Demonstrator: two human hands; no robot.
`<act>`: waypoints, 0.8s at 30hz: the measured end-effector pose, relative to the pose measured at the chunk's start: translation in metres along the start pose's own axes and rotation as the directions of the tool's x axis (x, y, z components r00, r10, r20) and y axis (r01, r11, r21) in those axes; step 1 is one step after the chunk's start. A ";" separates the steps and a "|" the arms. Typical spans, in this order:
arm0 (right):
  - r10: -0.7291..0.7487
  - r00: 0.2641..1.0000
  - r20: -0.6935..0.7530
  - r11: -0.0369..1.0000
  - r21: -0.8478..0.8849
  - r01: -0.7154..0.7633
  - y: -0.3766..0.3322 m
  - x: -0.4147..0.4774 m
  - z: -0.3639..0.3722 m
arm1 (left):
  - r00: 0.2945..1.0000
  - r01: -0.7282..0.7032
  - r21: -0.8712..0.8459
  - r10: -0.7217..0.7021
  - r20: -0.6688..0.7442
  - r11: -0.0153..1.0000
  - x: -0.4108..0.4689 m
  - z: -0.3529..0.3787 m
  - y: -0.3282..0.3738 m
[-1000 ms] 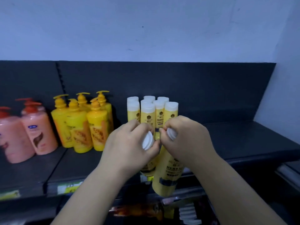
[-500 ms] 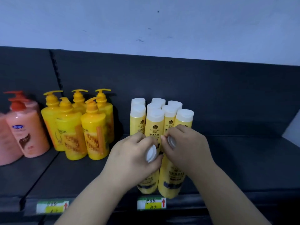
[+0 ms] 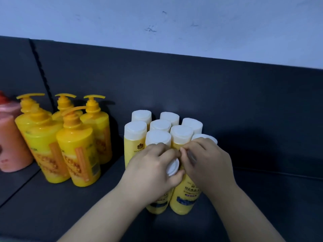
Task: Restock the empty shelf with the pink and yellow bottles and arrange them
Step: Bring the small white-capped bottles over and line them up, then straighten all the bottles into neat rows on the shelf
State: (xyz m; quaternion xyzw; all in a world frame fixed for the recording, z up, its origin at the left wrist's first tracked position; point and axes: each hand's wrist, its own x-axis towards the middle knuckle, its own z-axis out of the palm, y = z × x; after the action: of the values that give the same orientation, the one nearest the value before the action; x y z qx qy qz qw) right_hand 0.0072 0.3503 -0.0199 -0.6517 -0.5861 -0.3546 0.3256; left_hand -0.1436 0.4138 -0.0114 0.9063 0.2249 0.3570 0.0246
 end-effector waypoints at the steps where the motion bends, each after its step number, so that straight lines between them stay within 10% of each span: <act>1: -0.019 1.000 -0.025 1.000 0.006 0.019 0.003 -0.001 0.001 | 1.000 -0.008 -0.003 0.008 -0.012 1.000 0.002 0.003 0.000; 12: -0.021 0.999 -0.048 0.997 0.068 0.024 -0.014 0.008 -0.008 | 0.998 -0.062 0.169 0.056 0.040 0.984 0.000 -0.005 -0.009; 24: 0.104 0.949 0.296 0.994 -0.054 -0.092 -0.136 0.016 -0.034 | 0.998 0.008 0.303 -0.027 0.058 0.953 -0.059 -0.086 -0.063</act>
State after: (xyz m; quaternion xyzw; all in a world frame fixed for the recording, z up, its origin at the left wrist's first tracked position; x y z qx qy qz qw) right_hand -0.1301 0.3442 0.0126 -0.7325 -0.5882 -0.2468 0.2376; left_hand -0.2626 0.4351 0.0027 0.9078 0.2843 0.2900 -0.1044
